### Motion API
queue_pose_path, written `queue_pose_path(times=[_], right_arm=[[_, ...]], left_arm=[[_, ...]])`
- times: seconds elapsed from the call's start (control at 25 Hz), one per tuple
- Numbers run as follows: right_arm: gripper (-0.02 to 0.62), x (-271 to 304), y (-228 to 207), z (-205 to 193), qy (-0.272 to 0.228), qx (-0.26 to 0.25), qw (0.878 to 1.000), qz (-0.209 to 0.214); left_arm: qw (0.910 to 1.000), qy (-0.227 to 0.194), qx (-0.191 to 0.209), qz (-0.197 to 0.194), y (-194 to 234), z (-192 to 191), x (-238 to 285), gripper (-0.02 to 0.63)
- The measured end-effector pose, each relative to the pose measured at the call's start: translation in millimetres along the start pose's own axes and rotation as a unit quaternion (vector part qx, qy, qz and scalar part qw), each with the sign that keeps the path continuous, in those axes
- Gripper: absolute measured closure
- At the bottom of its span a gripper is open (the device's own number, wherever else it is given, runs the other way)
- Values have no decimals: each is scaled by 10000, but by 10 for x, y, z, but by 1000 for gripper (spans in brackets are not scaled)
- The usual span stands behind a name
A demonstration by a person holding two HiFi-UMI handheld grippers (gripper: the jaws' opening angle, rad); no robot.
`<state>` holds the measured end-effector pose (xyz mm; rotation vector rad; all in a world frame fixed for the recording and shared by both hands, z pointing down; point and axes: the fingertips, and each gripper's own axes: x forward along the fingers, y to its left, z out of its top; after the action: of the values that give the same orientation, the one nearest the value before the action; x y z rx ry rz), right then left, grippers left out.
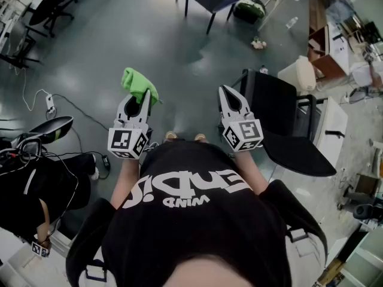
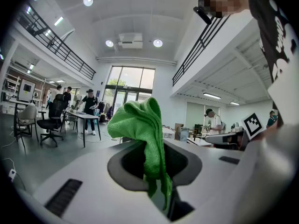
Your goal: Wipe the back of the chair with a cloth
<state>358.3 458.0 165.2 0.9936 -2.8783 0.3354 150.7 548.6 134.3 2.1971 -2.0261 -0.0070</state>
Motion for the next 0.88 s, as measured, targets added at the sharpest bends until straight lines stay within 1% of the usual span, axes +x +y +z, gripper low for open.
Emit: queue_pose_path(times=[0.2, 0.32, 0.52, 0.76, 0.88], right_arm=[[598, 107, 40, 8, -59, 90, 9999, 61], [598, 179, 88, -22, -77, 59, 10000, -15], [598, 306, 197, -70, -112, 7, 9999, -101], [598, 563, 185, -69, -106, 125, 9995, -253], [598, 784, 118, -69, -117, 78, 9993, -358]], left_arm=[[10000, 27, -2, -56, 78, -13, 43, 541], [9999, 93, 2, -89, 181, -62, 47, 541], [9995, 145, 14, -265, 405, -92, 67, 541], [9991, 84, -133, -396, 670, -77, 234, 540], [9989, 49, -158, -434, 835, -88, 382, 541]])
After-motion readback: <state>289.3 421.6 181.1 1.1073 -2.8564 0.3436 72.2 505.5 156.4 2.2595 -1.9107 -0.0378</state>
